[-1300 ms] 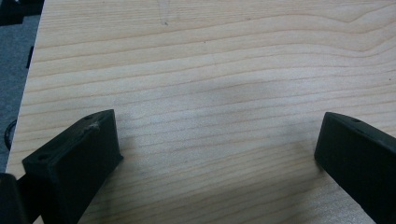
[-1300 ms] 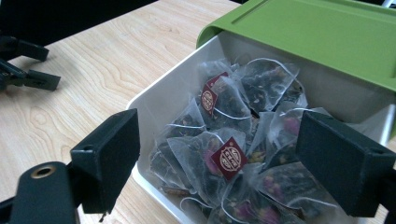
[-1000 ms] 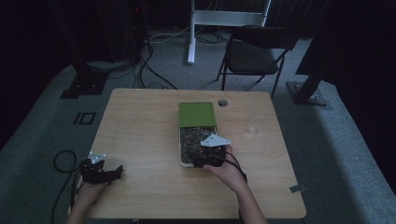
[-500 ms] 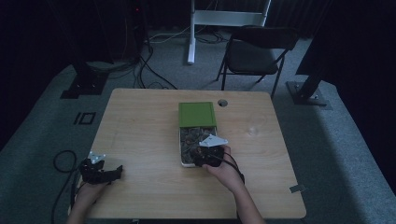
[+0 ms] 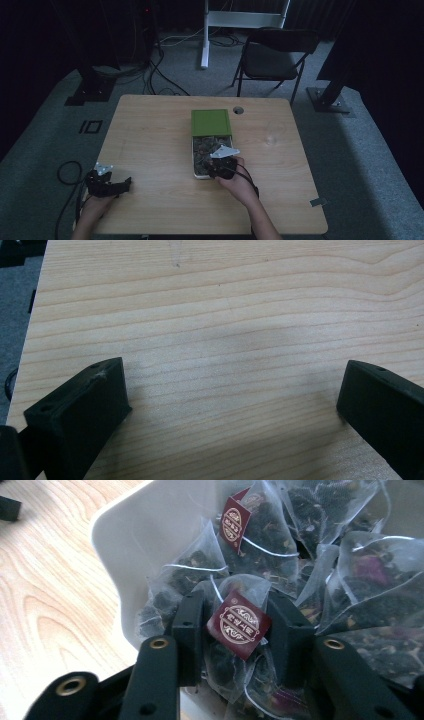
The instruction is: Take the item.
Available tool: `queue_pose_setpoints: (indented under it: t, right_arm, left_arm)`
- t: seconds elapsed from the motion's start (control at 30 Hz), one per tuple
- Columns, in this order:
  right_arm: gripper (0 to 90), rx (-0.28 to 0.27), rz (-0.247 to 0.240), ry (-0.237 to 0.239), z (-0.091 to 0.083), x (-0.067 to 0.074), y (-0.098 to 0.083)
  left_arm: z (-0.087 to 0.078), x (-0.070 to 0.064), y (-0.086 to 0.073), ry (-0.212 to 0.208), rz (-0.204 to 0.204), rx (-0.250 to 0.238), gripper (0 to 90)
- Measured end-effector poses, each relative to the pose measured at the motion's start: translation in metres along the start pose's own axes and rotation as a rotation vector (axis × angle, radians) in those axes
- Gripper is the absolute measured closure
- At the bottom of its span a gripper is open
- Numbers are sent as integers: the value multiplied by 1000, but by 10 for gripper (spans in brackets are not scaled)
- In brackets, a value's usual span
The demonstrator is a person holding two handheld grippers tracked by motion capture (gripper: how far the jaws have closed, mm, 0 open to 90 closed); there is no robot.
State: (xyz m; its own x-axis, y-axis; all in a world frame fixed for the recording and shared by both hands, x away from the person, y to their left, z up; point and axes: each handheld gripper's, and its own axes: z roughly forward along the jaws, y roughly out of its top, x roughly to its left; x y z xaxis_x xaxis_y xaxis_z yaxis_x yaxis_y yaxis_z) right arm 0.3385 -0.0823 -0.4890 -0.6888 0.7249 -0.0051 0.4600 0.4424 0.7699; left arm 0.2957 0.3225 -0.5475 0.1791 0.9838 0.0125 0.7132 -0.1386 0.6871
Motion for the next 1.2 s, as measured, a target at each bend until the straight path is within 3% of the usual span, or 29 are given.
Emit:
queue_pose_setpoints:
  t: [0.2, 0.93, 1.2]
  right_arm:
    - [724, -5, 2, 25, -5, -4, 2]
    - [744, -105, 23, 39, -32, -10, 19]
    - [739, -132, 57, 30, -35, -15, 23]
  left_arm:
    - [0, 0, 0, 0, 0, 0, 5]
    - [0, 0, 0, 0, -3, -2, 5]
    - [0, 0, 0, 0, -4, -1, 5]
